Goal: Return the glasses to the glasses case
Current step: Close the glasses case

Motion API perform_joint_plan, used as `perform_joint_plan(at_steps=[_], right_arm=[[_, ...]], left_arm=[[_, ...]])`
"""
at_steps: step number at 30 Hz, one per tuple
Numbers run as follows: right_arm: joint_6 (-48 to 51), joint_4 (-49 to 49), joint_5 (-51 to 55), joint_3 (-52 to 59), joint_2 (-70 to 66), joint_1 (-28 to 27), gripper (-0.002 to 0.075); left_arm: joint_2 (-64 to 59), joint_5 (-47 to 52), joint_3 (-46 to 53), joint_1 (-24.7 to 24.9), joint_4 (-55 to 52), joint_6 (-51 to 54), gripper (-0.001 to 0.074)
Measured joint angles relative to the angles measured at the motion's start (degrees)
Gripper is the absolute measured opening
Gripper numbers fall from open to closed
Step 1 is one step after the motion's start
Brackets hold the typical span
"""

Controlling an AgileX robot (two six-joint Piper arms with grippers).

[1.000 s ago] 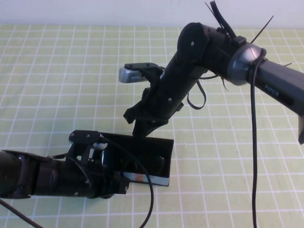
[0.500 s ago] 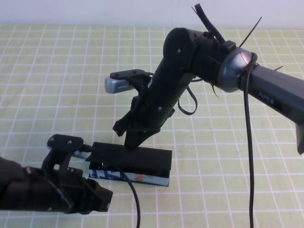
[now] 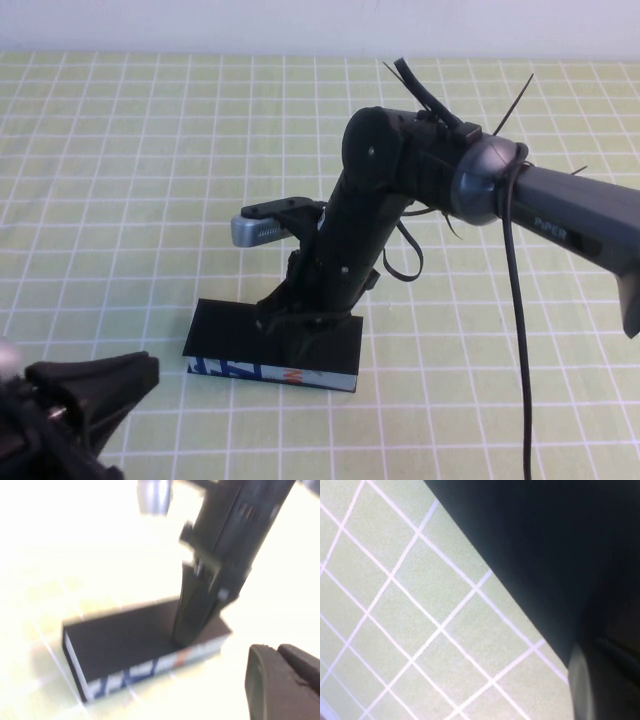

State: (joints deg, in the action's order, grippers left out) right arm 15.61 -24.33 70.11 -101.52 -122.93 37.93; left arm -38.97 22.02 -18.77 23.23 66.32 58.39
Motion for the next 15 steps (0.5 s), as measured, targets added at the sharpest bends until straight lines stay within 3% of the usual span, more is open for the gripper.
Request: perform_joint_plan(at_steps=[4, 8, 15], right_arm=[[0.6, -0.1, -0.2, 0.1, 1.5, 0.0, -0.0011], [1.6, -0.1, -0.3, 1.0, 6.8, 0.0, -0.0011], [1.5, 1.6, -5.9, 12.7, 26.3, 0.0, -0.0011]], left_arm=[[10.2, -3.8, 2.8, 0.0, -0.1, 0.7, -0.0002], [20.3, -13.9, 7.9, 0.0, 0.0, 2.3, -0.0002], [32.1, -31.2, 18.6, 0.0, 2.5, 2.8, -0.0002]])
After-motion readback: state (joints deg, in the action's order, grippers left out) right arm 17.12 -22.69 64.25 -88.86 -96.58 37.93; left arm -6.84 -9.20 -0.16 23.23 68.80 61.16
